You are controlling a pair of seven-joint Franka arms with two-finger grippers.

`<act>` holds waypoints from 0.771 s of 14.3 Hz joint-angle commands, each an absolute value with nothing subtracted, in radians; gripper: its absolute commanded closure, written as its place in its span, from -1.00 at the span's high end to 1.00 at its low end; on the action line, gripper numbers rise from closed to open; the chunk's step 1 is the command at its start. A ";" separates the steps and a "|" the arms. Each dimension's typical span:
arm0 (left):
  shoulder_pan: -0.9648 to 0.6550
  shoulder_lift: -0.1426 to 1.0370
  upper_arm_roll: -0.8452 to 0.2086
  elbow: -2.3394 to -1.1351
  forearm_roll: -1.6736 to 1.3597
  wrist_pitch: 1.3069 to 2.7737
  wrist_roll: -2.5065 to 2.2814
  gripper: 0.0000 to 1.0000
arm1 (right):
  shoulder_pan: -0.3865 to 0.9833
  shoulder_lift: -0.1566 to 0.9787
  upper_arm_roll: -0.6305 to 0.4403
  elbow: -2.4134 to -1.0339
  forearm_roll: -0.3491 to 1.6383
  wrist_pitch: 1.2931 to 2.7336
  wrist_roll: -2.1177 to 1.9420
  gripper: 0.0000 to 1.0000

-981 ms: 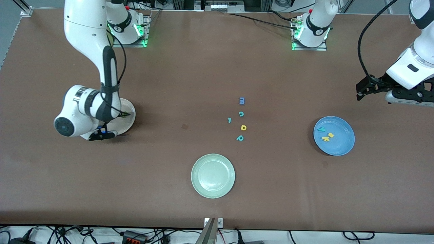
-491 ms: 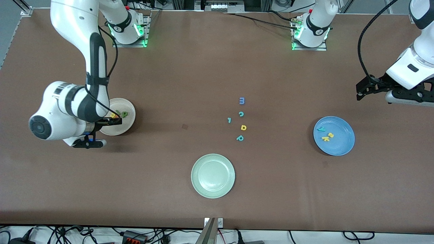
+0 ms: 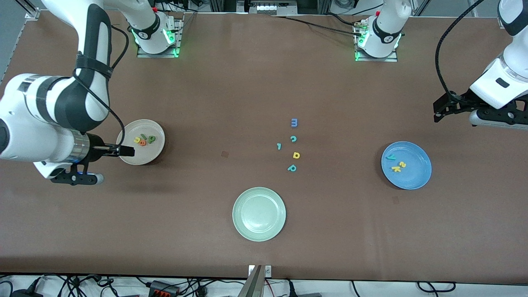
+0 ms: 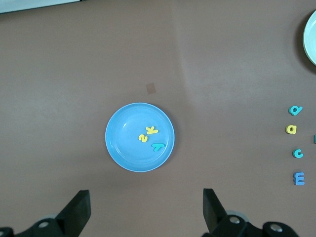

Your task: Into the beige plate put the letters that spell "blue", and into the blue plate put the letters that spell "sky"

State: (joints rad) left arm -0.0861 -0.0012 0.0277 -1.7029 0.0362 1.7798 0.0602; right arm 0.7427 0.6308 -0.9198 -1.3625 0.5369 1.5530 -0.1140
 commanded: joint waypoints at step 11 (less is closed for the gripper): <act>-0.091 0.015 0.031 -1.675 0.046 1.772 0.075 1.00 | 0.254 0.345 -0.223 -1.293 0.109 1.638 0.104 1.00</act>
State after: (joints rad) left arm -0.0861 -0.0012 0.0277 -1.7028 0.0362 1.7798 0.0602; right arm 0.3868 0.4110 -0.3711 -1.2815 0.1615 1.6369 0.0697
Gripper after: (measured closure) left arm 0.000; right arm 0.000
